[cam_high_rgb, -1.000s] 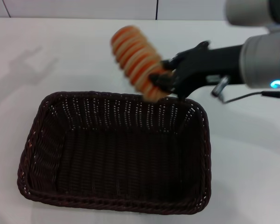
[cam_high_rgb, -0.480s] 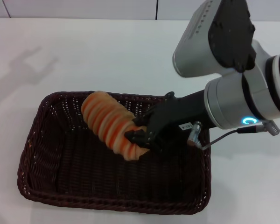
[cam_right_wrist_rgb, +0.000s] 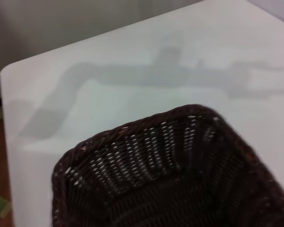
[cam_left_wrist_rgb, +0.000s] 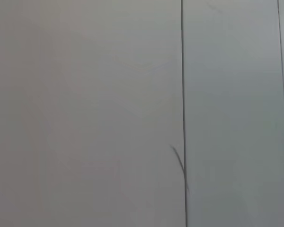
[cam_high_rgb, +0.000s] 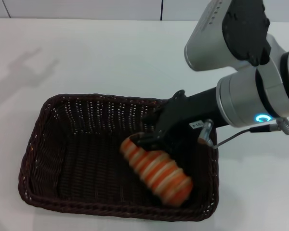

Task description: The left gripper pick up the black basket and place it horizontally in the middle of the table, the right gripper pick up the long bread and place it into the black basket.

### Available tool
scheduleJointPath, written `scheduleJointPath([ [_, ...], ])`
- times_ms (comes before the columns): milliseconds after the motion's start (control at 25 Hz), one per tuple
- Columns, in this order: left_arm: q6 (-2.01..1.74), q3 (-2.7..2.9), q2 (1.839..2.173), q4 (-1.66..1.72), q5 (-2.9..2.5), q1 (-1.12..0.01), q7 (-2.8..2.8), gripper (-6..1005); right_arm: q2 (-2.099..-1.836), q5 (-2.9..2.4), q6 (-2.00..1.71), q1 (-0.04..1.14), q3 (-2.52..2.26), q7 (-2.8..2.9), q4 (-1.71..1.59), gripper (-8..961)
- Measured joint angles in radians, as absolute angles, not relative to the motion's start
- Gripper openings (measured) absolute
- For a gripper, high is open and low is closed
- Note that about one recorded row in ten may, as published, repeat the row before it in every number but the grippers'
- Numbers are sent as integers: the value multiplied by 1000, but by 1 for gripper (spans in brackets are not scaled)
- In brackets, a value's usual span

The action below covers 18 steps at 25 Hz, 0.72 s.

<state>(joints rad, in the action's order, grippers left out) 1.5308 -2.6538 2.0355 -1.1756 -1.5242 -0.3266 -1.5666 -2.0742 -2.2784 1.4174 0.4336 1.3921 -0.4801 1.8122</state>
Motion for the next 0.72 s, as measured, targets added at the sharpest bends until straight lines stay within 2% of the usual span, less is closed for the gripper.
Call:
scheduleJointPath([
  [160, 1531, -2655, 2039, -1174, -1516, -325, -1567, 666, -2077, -2361, 1345, 413, 1409, -468, 1830, 456],
  [360, 1522, -2656, 2043, -1156, -1513, -323, -1571, 666, -2078, -2586, 1011, 304, 1380, -466, 1828, 463],
  [400, 1516, -2656, 2043, -1149, -1513, -323, -1571, 666, -2078, -2654, 818, 248, 1353, -474, 1798, 462],
  [480, 1501, -2656, 2044, -1132, -1513, -322, -1574, 666, -2078, -2687, 712, 219, 1339, -476, 1777, 461],
  [520, 1496, -2656, 2044, -1125, -1513, -322, -1576, 666, -2079, -2730, 457, 157, 1315, -478, 1717, 461],
  [560, 1496, -2656, 2044, -1125, -1513, -322, -1576, 666, -2079, -2730, 457, 157, 1315, -478, 1717, 460],
  [600, 1466, -2655, 2051, -1094, -1512, -322, -1590, 666, -2080, -2746, 197, 104, 1295, -478, 1637, 460],
  [640, 1458, -2656, 2052, -1087, -1512, -322, -1594, 666, -2080, -2746, 197, 104, 1295, -478, 1637, 459],
  [720, 1437, -2662, 2056, -1049, -1509, -323, -1621, 666, -2080, -2745, -184, 74, 1265, -477, 1466, 458],
])
